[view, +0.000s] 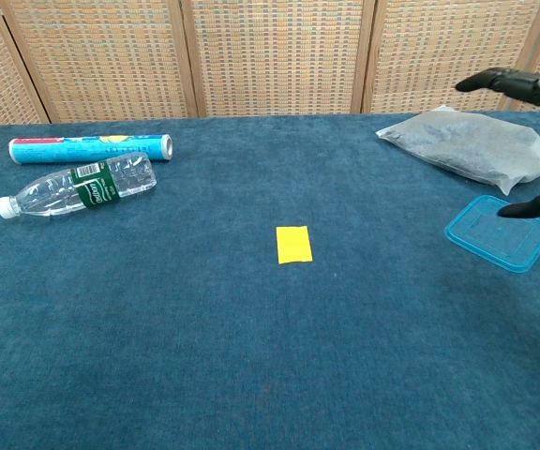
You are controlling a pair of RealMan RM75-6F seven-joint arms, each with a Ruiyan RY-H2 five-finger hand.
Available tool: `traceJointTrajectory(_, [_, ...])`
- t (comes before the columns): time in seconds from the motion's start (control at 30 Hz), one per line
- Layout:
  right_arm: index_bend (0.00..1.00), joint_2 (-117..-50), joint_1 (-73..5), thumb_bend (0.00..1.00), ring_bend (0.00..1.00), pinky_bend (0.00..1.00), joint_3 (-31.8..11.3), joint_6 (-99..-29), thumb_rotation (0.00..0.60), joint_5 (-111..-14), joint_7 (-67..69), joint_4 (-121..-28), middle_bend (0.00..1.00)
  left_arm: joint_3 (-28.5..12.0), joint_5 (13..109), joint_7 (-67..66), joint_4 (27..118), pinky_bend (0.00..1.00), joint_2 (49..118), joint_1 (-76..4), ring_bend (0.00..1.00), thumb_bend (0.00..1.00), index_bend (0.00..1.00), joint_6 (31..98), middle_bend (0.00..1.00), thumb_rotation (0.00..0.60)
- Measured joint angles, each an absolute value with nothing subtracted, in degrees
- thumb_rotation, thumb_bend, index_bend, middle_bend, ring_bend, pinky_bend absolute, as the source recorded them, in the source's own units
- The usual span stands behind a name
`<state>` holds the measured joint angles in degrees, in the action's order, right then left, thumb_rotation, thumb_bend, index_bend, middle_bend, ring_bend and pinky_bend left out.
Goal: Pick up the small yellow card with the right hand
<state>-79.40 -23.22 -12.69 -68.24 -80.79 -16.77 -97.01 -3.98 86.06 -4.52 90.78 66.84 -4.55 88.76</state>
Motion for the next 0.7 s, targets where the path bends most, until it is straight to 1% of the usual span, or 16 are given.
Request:
traceJointTrajectory(0.2, [0.09,-88.19,-28.33,0.13,0.0,0.0,-14.82,-65.54,0.6,-73.2,-25.82,-96.63,0.0,-4.19,85.65,-3.4,90.65,0.0,66.56,-4.61,0.0,0.17,0.0,88.49,0.0,0.6])
traceJointTrajectory(0.4, [0.1,-95.98,-33.06,0.2,0.0,0.0,-16.27,-64.54,0.6,-67.05,-32.65,-93.48,0.0,-4.38,85.32,-2.27,90.37,0.0,66.54,-4.7,0.0,0.18,0.0,88.25,0.0,0.6])
traceJointTrajectory(0.5, [0.1,-98.82,-35.12,0.23,0.0,0.0,-17.13,-64.33,0.6,-64.85,-34.14,-91.71,0.0,-4.38,85.28,-1.98,90.18,0.0,66.6,-4.75,0.0,0.18,0.0,88.09,0.0,0.6])
traceJointTrajectory(0.7, [0.1,-103.45,-37.86,0.26,0.0,0.0,-18.1,-64.48,0.6,-62.44,-35.92,-87.9,0.0,-4.44,84.98,-1.51,89.89,0.0,66.65,-4.91,0.0,0.18,0.0,87.66,0.0,0.6])
